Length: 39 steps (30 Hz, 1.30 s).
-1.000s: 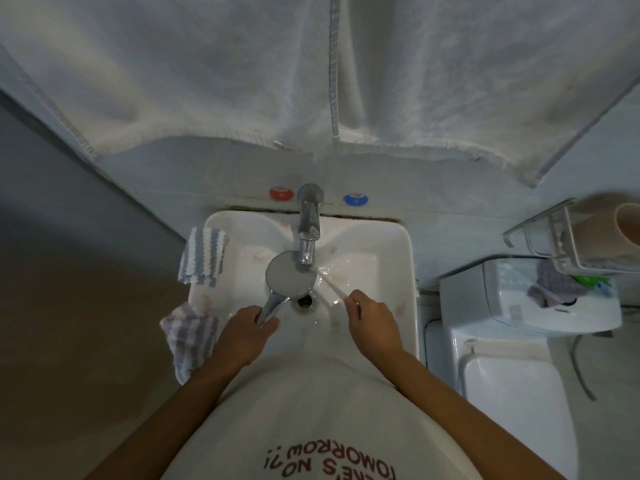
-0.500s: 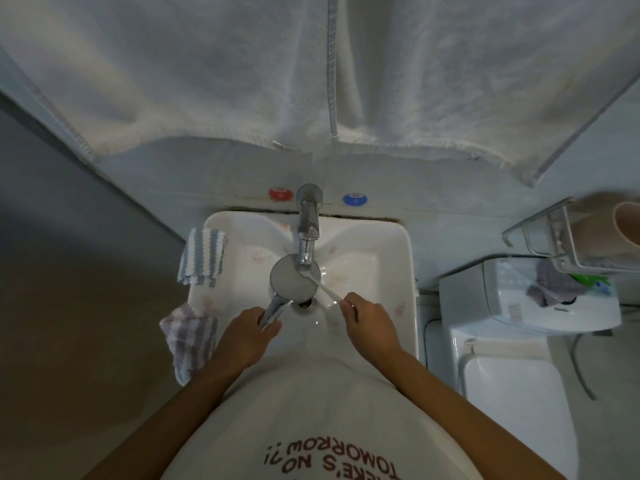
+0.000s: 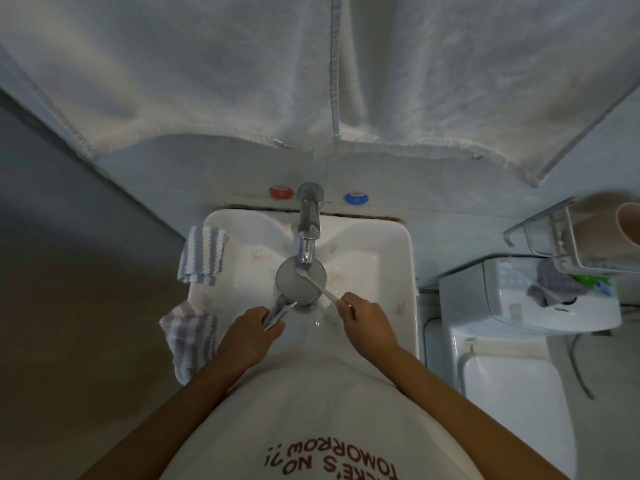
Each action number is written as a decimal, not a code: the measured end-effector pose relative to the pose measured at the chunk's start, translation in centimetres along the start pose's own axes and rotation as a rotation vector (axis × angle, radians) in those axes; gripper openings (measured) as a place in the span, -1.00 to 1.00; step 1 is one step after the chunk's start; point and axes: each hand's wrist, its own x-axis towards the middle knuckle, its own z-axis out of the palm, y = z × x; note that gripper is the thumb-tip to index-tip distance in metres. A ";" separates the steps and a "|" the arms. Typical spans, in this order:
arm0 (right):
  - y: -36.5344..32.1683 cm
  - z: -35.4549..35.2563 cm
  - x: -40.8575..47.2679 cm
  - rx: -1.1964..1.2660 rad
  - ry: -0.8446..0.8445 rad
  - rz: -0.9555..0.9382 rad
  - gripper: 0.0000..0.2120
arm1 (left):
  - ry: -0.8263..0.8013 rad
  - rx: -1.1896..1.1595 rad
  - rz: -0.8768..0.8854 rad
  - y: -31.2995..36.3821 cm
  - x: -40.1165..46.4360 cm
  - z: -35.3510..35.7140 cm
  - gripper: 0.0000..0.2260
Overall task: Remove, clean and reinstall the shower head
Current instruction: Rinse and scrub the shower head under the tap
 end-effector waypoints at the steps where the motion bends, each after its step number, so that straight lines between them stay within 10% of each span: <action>1: -0.1 0.0 0.0 -0.009 0.007 0.004 -0.72 | 0.006 0.004 0.004 0.1 0.0 0.0 -0.67; 39: -0.8 0.3 -1.0 0.047 -0.072 -0.047 -0.76 | 0.007 -0.006 0.049 -0.2 1.4 -1.0 -0.68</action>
